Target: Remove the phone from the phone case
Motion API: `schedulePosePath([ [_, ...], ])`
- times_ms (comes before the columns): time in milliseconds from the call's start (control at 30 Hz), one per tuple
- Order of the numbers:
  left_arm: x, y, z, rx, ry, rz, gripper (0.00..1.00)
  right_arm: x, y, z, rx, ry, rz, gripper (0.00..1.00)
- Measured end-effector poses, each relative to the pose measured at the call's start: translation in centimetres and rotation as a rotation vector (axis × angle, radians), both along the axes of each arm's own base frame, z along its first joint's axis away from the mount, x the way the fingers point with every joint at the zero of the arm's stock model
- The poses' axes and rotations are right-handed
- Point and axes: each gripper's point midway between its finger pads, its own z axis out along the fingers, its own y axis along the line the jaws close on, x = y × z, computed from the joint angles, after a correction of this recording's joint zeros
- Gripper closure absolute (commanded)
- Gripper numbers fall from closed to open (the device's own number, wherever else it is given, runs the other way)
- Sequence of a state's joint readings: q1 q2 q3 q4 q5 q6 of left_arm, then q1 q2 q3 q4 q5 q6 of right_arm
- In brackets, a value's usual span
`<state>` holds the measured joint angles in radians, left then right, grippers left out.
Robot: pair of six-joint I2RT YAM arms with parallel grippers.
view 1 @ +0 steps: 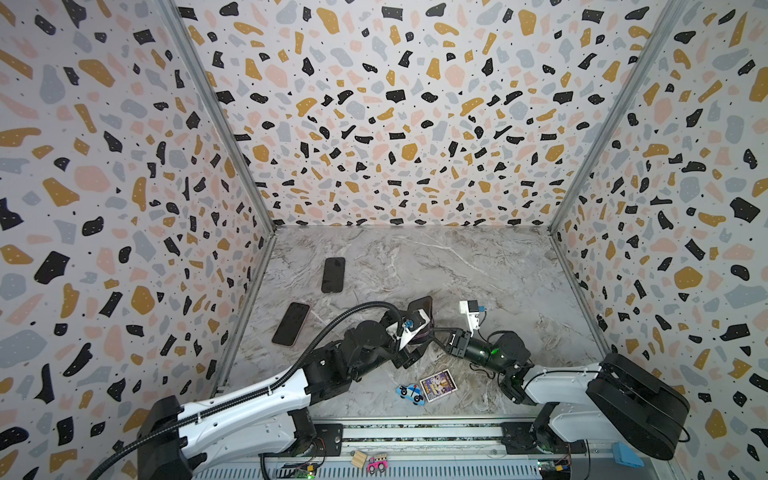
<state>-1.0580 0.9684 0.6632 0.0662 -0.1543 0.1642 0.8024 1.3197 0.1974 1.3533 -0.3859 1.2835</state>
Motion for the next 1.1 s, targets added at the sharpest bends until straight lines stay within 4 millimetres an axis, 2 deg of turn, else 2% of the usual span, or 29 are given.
schedulePosePath([
  [233, 1.0, 0.2, -1.4, 0.061, -0.014, 0.055, 0.29, -0.1, 0.0, 0.0, 0.007, 0.001, 0.005, 1.00],
  [333, 1.3, 0.4, -1.4, 0.072, -0.024, 0.067, 0.35, -0.1, 0.0, 0.0, 0.007, 0.004, 0.005, 1.00],
  [800, 0.8, -0.2, -1.9, 0.073, -0.024, 0.034, 0.74, 0.0, 0.1, -0.2, 0.015, 0.011, 0.009, 1.00],
  [1100, 0.6, -0.6, -2.1, 0.068, -0.019, 0.006, 0.91, -0.1, 0.1, -0.3, 0.016, 0.019, 0.015, 1.00],
])
